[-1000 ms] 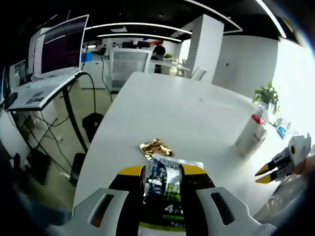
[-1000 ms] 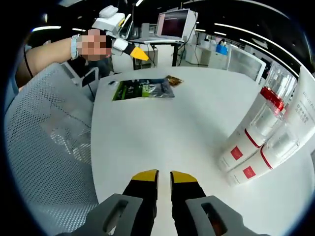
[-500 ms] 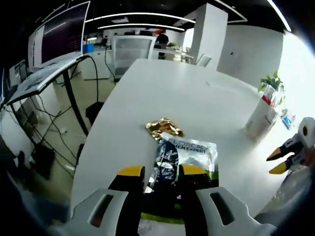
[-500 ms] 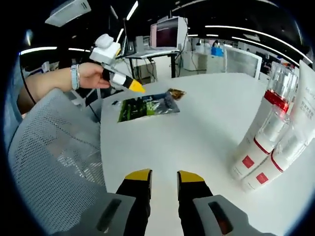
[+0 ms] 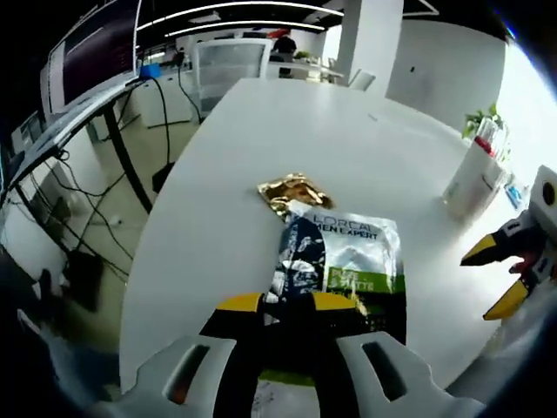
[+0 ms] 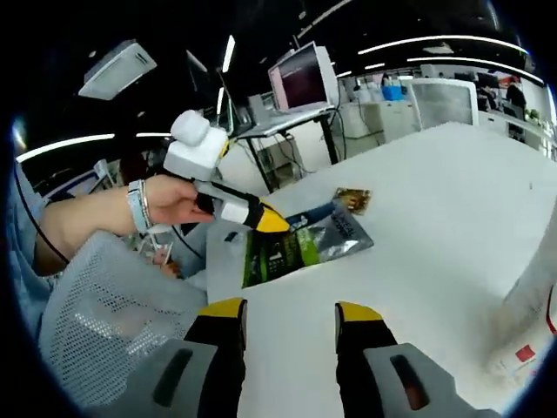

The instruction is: Arrange the skincare products in the storage area until every visible bottle or jar stands upright without overlapping.

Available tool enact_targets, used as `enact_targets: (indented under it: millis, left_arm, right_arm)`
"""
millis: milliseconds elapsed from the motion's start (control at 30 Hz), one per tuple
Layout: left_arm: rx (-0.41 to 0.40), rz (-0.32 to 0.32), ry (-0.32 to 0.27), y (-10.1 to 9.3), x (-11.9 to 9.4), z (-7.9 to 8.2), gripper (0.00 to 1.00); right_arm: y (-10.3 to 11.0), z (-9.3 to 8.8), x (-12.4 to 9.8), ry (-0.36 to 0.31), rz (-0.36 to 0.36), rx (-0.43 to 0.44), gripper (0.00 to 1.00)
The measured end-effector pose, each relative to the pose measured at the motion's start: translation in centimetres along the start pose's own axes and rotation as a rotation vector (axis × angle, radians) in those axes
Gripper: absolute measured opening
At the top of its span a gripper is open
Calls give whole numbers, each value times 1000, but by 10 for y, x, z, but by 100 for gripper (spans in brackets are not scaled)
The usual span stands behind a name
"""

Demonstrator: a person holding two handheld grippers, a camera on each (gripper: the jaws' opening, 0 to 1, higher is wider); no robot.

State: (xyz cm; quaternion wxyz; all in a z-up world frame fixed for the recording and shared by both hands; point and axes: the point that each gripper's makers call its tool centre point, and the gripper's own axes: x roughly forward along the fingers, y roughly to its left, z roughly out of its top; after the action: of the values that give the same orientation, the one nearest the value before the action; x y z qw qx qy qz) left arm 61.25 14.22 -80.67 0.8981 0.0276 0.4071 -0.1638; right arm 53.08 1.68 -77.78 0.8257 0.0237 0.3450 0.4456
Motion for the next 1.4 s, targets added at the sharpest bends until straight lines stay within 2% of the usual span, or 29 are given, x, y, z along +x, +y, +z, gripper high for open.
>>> enact_targets:
  millis: [33,100,167,233,300,433,533,633,700,733,767,800,900,1000,1133,1167,1233,1300,1400]
  left_arm:
    - [-9,3,14,1,1,-3,17]
    - [-7,6,-3,1,0,-1,16]
    - [17,11,-1,1,0,-1,16]
    - [35,13,-1,0,0,-1,16]
    - [48,14,-2,-1,0,-1,16]
    - [78,22,11,-1,0,-3,8]
    - [96,19,12,-3,-1,-3,8]
    - [103,15,15,-4,-1,-4,8]
    - [96,-13,23,-10,-2,-5,7]
    - [86,-36,27,-15,-3,-6,5]
    - [84,-31,27,-14,-4,-5,5]
    - [87,-52,32,-18,-4,-6,4]
    - [101,-51,36,-18,-8,-6,3]
    - [71,-67,49,-20,-7,-8,3]
    - [55,-68,56,-19,-6,-9,3]
    - [48,-76,68,-19,-8,-10,3]
    - [33,-93,83,-22,-8,-13,3]
    - [27,-124,96,-28,-9,-16,3]
    - [6,-133,117,-31,-11,-18,3]
  right_arm:
    - [0,-3,8,13,5,57,36]
    - [-6,-7,17,37,-8,123,36]
    - [-14,-9,24,48,-39,185,30]
    - [-16,-2,26,14,-44,173,26]
    - [-16,3,30,12,-45,179,25]
    - [-16,4,34,20,-59,159,22]
    - [-15,3,37,18,-63,160,19]
    - [-17,3,39,18,-75,167,11]
    - [-16,0,42,35,-67,201,6]
    - [-13,-2,42,50,-50,249,2]
    - [-17,0,42,38,-66,260,1]
    - [-19,-1,42,42,-67,271,0]
    - [-21,0,42,36,-54,314,0]
    - [-22,1,42,37,-51,346,0]
    - [-21,2,43,45,-50,343,0]
    - [-19,-3,42,79,-39,291,0]
    - [-17,-6,39,100,-47,239,0]
    - [-16,-6,36,93,-52,193,0]
    - [-14,0,30,70,-45,184,0]
